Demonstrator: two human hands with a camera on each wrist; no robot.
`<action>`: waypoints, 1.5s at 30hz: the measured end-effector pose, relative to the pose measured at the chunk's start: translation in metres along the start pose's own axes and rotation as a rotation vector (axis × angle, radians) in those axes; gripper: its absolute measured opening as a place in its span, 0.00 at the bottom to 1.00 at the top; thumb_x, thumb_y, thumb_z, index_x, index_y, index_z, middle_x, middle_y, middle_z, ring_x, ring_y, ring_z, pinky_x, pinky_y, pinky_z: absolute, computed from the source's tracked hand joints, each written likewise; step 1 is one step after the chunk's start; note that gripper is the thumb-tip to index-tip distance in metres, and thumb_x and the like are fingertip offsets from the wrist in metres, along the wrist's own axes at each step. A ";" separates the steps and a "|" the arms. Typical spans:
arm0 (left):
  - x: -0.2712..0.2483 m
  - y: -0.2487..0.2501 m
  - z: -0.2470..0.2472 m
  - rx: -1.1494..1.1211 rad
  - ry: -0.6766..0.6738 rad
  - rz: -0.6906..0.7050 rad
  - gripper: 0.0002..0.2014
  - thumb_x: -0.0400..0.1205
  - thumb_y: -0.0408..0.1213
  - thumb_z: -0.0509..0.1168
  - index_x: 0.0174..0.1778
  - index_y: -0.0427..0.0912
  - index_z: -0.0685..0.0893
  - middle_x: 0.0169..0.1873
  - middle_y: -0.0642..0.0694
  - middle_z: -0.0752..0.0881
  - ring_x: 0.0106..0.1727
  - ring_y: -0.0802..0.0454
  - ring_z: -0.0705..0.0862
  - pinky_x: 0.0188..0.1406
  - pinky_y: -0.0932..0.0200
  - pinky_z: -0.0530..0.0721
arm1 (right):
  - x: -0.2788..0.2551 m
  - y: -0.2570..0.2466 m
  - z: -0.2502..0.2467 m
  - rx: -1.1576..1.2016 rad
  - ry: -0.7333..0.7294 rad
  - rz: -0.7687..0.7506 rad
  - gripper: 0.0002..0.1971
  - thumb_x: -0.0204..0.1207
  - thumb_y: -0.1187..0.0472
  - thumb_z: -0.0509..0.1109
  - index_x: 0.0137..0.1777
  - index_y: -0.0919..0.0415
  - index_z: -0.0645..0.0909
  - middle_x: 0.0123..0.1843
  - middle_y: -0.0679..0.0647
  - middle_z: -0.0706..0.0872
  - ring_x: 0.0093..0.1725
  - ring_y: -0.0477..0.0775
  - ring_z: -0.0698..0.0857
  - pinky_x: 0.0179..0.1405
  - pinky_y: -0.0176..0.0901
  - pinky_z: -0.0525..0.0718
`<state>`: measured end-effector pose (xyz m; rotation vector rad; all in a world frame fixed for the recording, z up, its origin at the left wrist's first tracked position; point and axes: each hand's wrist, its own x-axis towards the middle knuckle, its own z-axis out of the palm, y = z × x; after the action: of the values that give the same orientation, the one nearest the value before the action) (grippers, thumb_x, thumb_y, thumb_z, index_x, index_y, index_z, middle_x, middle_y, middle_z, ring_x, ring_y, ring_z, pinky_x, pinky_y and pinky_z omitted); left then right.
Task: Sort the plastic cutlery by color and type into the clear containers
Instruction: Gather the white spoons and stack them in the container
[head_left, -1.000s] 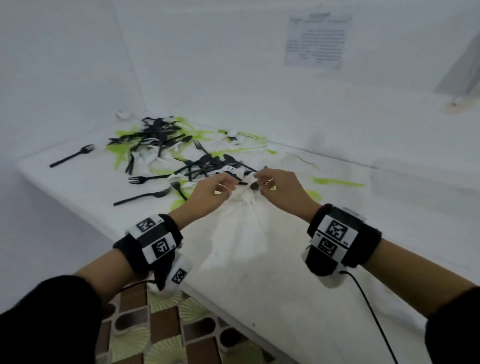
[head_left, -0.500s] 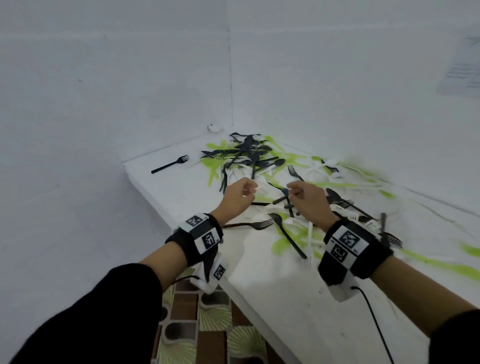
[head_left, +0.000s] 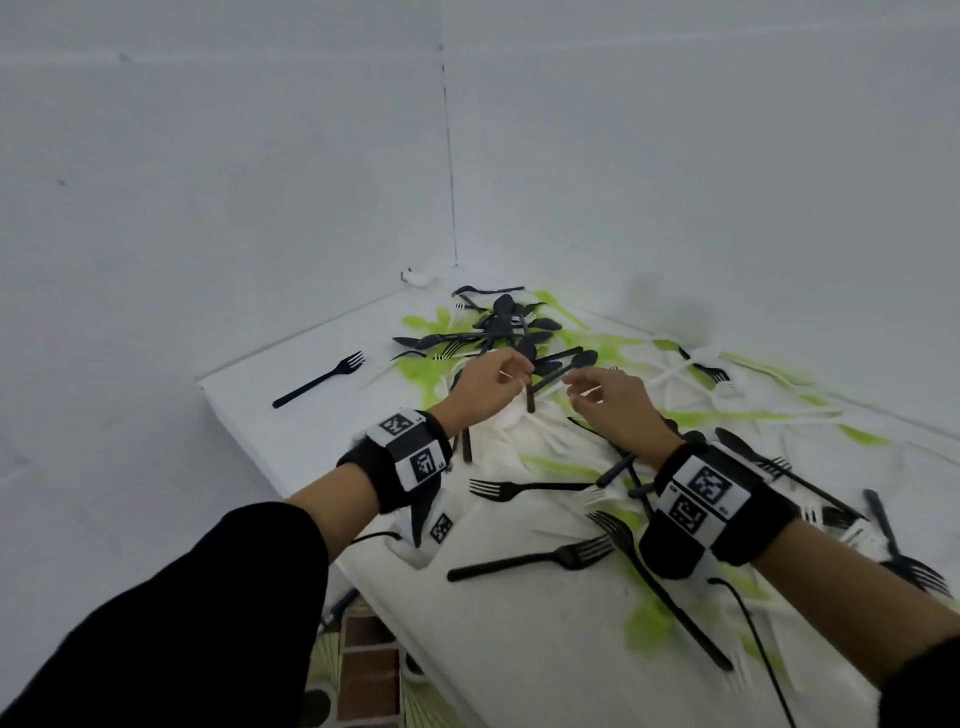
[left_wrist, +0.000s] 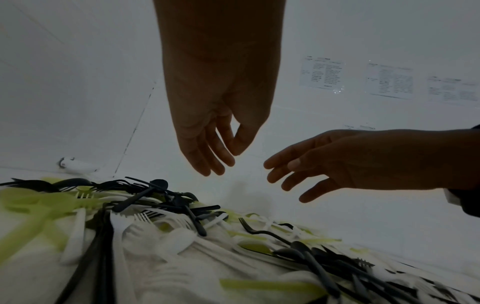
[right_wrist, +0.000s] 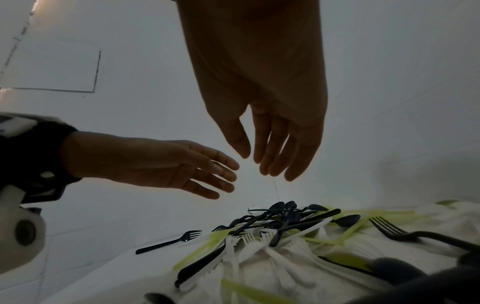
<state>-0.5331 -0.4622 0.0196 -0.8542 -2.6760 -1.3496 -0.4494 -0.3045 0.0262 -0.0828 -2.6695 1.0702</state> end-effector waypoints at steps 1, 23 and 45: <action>0.007 -0.006 -0.002 0.014 -0.019 0.000 0.10 0.79 0.23 0.62 0.54 0.31 0.83 0.50 0.38 0.87 0.42 0.58 0.81 0.40 0.80 0.73 | 0.008 0.000 0.002 -0.004 0.000 0.006 0.14 0.75 0.71 0.65 0.59 0.66 0.83 0.54 0.59 0.87 0.52 0.58 0.85 0.37 0.22 0.71; 0.158 -0.099 -0.034 0.093 -0.725 0.329 0.07 0.81 0.28 0.63 0.53 0.34 0.84 0.43 0.48 0.85 0.42 0.66 0.81 0.42 0.82 0.76 | 0.083 0.005 0.070 -0.447 -0.416 0.112 0.24 0.67 0.62 0.78 0.65 0.54 0.81 0.60 0.54 0.82 0.61 0.53 0.76 0.57 0.46 0.77; 0.184 -0.111 -0.010 -0.103 -0.729 0.318 0.09 0.81 0.22 0.60 0.50 0.31 0.85 0.35 0.48 0.84 0.33 0.72 0.83 0.38 0.78 0.80 | 0.085 0.012 0.041 -0.062 0.300 0.165 0.10 0.78 0.57 0.69 0.56 0.60 0.83 0.41 0.46 0.83 0.42 0.44 0.79 0.45 0.43 0.77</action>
<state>-0.7450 -0.4376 -0.0079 -2.0147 -2.7301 -1.2791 -0.5427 -0.3101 0.0082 -0.4464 -2.4550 0.9355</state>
